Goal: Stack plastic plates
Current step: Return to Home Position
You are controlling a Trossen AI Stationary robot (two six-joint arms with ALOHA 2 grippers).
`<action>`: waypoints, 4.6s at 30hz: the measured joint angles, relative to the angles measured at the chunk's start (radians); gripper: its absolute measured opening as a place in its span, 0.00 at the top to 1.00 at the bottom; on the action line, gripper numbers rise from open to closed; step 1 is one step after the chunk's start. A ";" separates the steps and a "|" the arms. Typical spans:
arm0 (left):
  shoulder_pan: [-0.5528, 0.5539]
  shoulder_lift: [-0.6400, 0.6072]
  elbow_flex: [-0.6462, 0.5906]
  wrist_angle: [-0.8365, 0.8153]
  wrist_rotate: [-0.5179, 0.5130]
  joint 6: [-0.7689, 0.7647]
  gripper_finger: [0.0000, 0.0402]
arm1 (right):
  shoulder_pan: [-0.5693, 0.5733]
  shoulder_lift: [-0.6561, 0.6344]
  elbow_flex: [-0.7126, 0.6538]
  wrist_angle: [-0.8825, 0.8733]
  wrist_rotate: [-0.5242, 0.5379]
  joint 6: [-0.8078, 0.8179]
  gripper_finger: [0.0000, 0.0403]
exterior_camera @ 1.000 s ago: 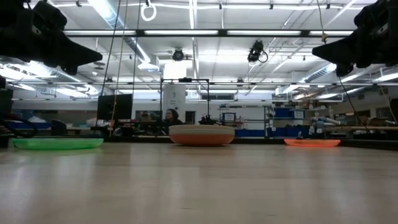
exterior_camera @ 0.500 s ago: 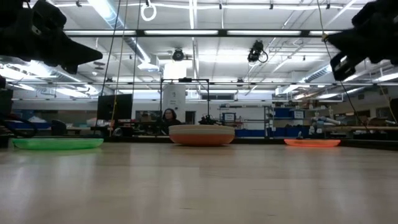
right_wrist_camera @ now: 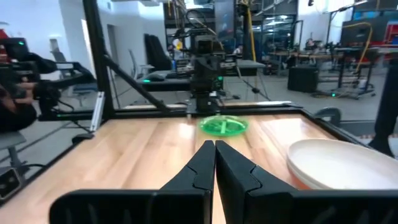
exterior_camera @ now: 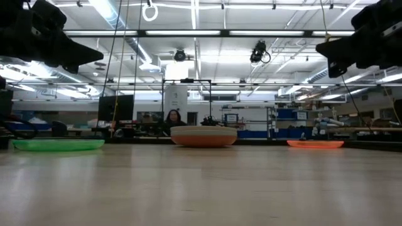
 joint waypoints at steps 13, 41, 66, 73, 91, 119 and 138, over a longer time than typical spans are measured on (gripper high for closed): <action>0.000 0.000 0.000 0.000 0.000 -0.012 0.93 | -0.070 0.043 0.000 -0.015 -0.032 -0.081 0.94; 0.000 0.000 0.000 0.008 0.009 -0.130 0.93 | -0.070 0.042 0.000 0.017 -0.031 -0.094 0.94; 0.000 0.000 0.000 0.007 0.009 -0.130 0.93 | -0.070 0.042 0.000 0.017 -0.031 -0.094 0.94; 0.000 0.000 0.000 0.007 0.009 -0.130 0.93 | -0.070 0.042 0.000 0.016 -0.031 -0.094 0.94; 0.000 0.000 0.000 0.007 0.010 -0.130 0.93 | -0.070 0.042 0.000 0.016 -0.031 -0.094 0.94; 0.000 0.000 0.000 0.007 0.010 -0.130 0.93 | -0.070 0.042 0.000 0.017 -0.031 -0.094 0.94; 0.000 0.000 0.000 0.007 0.009 -0.130 0.93 | -0.070 0.042 0.000 0.016 -0.031 -0.094 0.94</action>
